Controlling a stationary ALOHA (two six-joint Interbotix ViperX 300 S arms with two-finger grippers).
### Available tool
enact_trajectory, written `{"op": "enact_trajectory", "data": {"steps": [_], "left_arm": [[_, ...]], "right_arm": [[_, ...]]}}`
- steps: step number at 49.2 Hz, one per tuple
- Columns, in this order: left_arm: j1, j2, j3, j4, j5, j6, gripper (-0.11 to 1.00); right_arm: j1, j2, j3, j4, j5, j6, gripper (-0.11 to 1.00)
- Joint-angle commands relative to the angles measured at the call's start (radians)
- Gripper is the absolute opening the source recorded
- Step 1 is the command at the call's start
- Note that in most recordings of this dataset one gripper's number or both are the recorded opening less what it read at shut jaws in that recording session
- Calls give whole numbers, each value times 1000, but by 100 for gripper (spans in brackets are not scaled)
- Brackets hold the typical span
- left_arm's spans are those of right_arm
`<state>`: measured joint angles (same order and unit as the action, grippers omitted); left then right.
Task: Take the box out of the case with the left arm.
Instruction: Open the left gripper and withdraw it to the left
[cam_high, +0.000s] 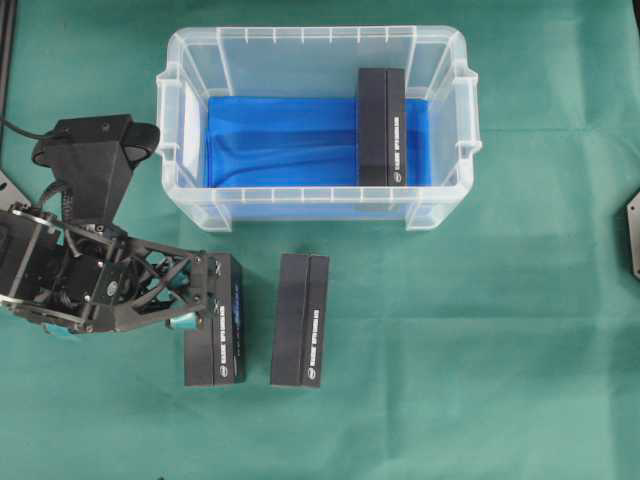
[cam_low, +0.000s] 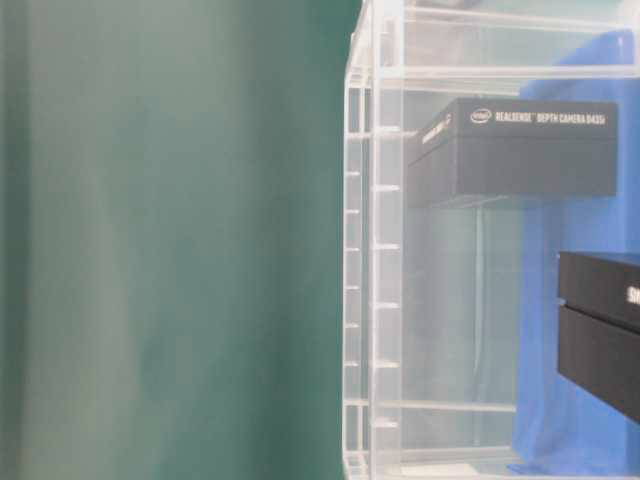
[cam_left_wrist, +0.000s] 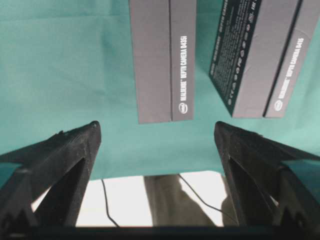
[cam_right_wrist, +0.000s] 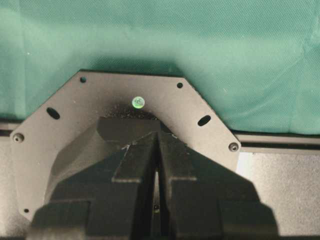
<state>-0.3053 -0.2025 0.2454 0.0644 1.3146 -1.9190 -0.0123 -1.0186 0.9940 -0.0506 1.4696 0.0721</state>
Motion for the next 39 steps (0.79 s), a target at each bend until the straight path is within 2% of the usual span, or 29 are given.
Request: {"op": "enact_trajectory", "data": {"steps": [1,11,24,39], "left_arm": [[-6,-21,-23,5,2,3,91],[-64,-60,18,-3,2,8,91],[-127,-187,132,-6,8,-37,90],[-126,-327,239,-5,8,-40,90]], "right_arm": [[0,5,-26,2,2,2,1],[0,5,-26,2,2,2,1],[0,6,-25,2,2,2,1],[0,6,-26,2,2,2,1]]}}
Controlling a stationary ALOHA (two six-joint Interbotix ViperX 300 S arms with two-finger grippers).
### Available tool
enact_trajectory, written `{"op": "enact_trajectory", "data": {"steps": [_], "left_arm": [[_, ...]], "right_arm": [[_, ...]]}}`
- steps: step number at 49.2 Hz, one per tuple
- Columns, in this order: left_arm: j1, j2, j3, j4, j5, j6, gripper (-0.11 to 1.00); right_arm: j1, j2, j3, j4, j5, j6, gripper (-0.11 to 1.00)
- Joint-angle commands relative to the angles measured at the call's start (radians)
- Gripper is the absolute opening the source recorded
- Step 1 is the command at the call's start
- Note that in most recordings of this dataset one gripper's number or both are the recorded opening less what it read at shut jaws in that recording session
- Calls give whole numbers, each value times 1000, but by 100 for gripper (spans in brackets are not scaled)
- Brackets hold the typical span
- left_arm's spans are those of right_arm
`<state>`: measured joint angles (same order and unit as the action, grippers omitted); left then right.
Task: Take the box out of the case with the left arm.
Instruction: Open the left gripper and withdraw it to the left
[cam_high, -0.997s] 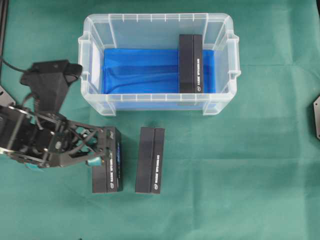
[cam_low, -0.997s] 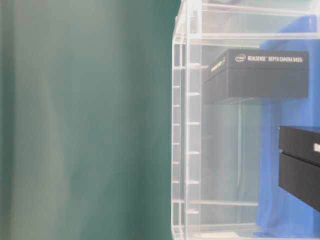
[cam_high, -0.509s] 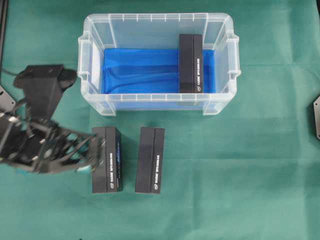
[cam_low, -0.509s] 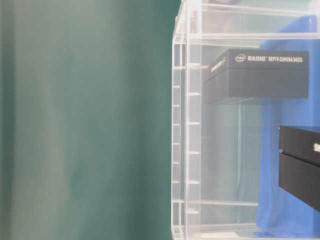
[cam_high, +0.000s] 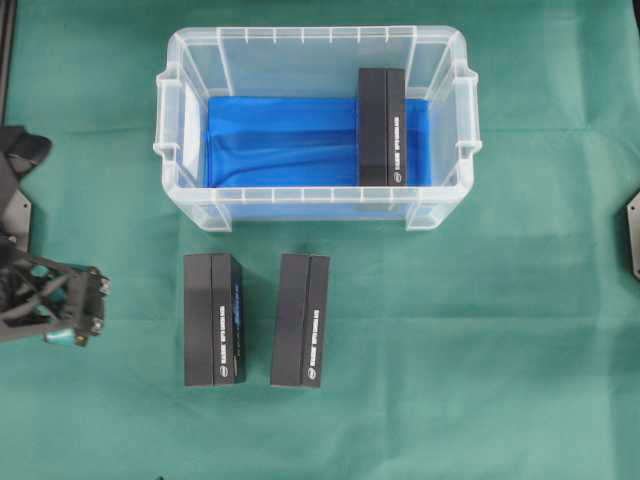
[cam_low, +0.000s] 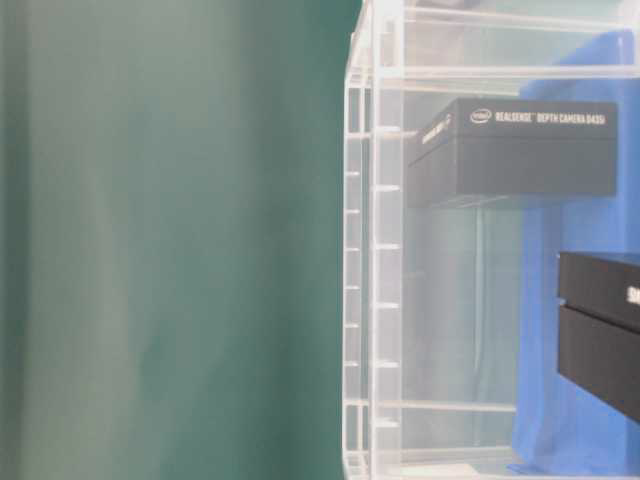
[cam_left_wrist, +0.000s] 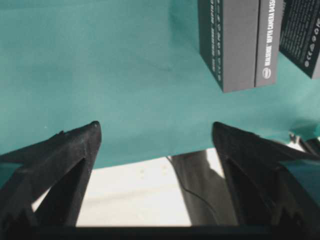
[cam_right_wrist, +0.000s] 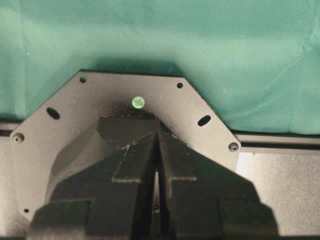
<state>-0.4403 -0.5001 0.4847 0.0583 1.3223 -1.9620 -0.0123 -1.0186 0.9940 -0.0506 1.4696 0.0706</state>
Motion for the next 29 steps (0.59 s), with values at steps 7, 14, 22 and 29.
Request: {"op": "enact_trajectory", "data": {"steps": [7,14,22,29], "left_arm": [[37,-60,17,9,2,12,90],[106,-74,25,20,18,80,90],[245,-92,29,14,74,209,90],[399,-118,41,11,126,308,90]], "right_arm": [[0,5,-26,2,2,3,1],[0,5,-26,2,2,3,1],[0,5,-26,2,0,3,1],[-2,5,-26,2,2,3,1]]}}
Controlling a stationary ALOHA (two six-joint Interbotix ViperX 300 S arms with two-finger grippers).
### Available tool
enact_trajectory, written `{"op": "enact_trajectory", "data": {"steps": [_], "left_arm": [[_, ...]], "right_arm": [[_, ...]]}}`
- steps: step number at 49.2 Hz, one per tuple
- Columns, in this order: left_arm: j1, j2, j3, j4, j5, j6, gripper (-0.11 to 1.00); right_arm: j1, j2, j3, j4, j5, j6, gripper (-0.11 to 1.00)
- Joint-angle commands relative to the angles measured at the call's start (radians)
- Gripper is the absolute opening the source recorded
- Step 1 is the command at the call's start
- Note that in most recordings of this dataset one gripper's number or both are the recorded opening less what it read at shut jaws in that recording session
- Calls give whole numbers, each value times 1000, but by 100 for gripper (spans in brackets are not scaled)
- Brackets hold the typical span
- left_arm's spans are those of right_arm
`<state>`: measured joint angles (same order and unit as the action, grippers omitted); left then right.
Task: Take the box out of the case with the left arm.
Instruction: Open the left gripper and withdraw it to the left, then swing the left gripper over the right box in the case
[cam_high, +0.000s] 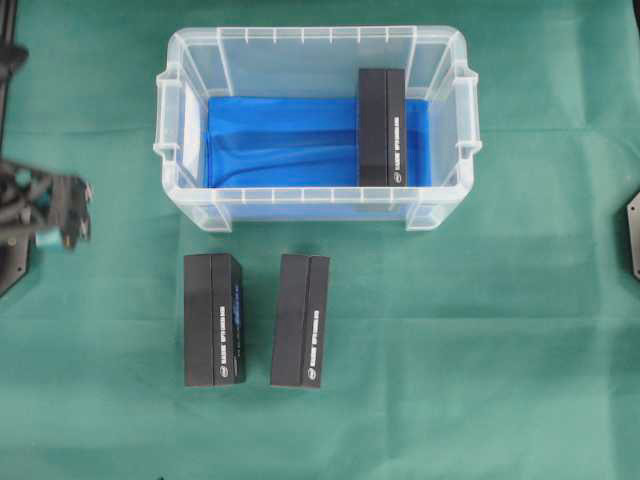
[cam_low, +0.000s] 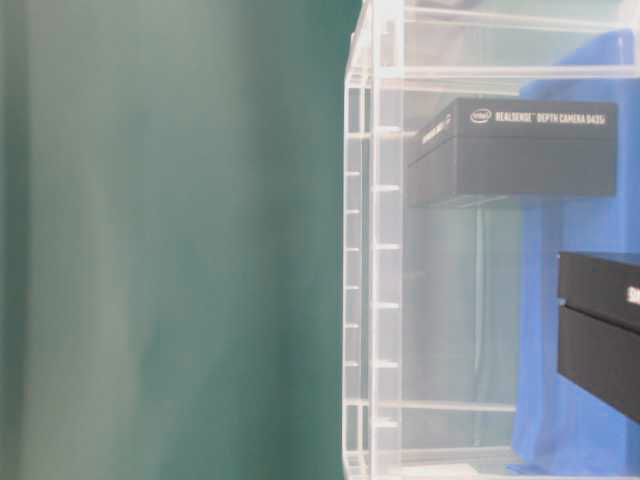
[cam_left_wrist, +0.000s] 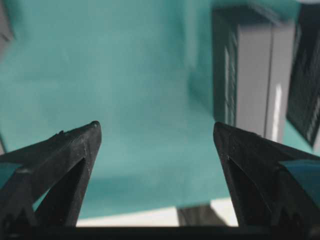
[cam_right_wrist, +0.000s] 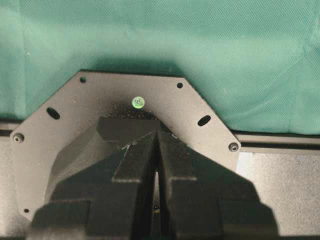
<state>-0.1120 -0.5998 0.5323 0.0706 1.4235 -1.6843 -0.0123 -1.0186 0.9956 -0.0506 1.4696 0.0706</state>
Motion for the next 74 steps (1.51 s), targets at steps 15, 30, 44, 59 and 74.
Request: {"op": "enact_trajectory", "data": {"steps": [15,30,44,59,74], "left_arm": [[330,-31,3,-9,66,255,90],[436,2,2,-11,61,388,90],[456,15,-8,-26,58,405,90],[430,44,-29,-29,8,399,90],[391,249,-213,-34,-12,397,90]], "right_arm": [[0,5,-28,2,2,3,1],[0,5,-28,2,2,3,1],[0,5,-28,2,2,3,1],[0,5,-28,2,0,3,1],[0,5,-28,2,2,3,1]]}}
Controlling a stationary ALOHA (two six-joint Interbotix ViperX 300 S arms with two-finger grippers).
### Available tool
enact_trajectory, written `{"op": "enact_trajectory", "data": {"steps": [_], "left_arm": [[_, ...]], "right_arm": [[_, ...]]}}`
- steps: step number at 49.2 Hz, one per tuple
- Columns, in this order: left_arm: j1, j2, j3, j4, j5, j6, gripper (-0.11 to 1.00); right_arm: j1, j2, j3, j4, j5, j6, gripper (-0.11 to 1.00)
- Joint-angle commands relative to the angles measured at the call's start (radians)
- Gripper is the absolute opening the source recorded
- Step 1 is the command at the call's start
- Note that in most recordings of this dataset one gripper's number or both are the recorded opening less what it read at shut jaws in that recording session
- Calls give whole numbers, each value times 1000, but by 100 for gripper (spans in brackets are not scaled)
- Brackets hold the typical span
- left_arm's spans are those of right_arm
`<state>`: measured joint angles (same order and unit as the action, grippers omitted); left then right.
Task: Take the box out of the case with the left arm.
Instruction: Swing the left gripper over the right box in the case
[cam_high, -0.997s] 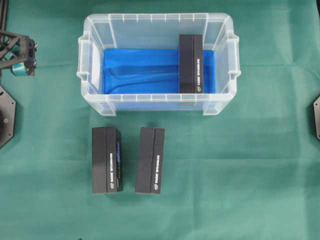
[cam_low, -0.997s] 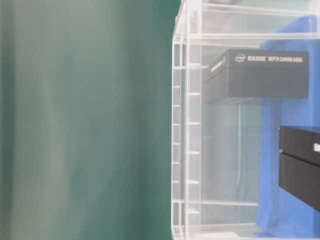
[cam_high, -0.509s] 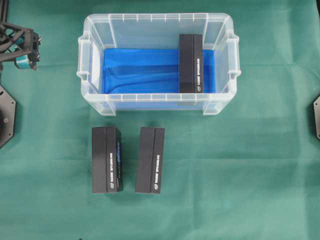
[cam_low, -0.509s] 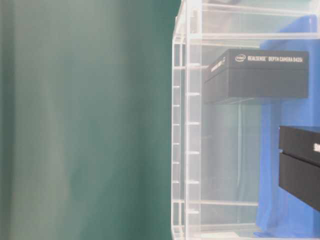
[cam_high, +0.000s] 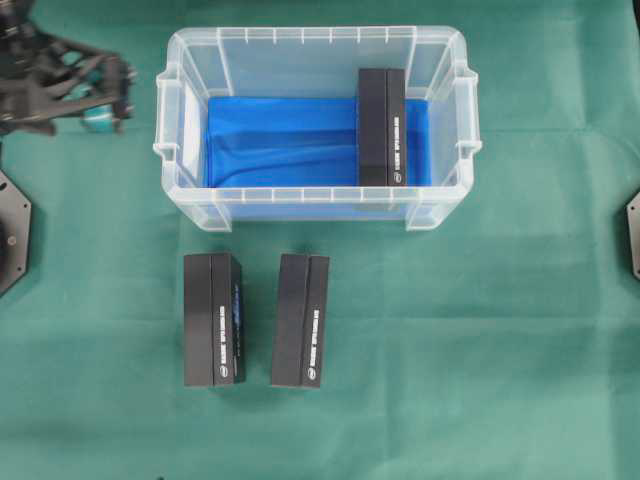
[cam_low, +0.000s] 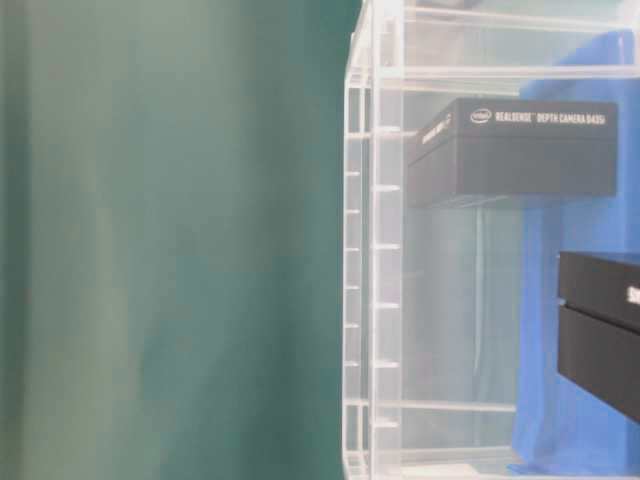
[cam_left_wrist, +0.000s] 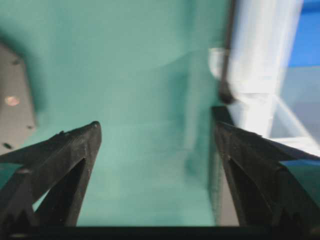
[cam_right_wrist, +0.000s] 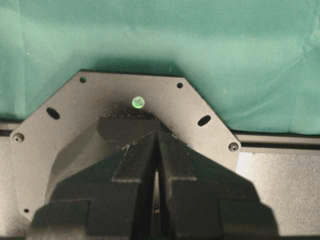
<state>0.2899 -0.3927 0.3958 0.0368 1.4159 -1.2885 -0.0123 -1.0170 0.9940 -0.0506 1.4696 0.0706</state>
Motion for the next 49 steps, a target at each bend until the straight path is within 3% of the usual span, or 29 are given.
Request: {"op": "enact_trajectory", "data": {"steps": [1,13,33,49], "left_arm": [[-14,57,-98,2,-5,2,90],[-54,247,-319,2,-5,-3,90],[-129,528,-646,5,-2,-67,90],[-138,647,-781,8,2,-55,90]], "right_arm": [[0,3,-25,2,2,3,1],[0,3,-25,2,2,3,1],[0,3,-26,2,2,3,1],[0,3,-26,2,2,3,1]]}}
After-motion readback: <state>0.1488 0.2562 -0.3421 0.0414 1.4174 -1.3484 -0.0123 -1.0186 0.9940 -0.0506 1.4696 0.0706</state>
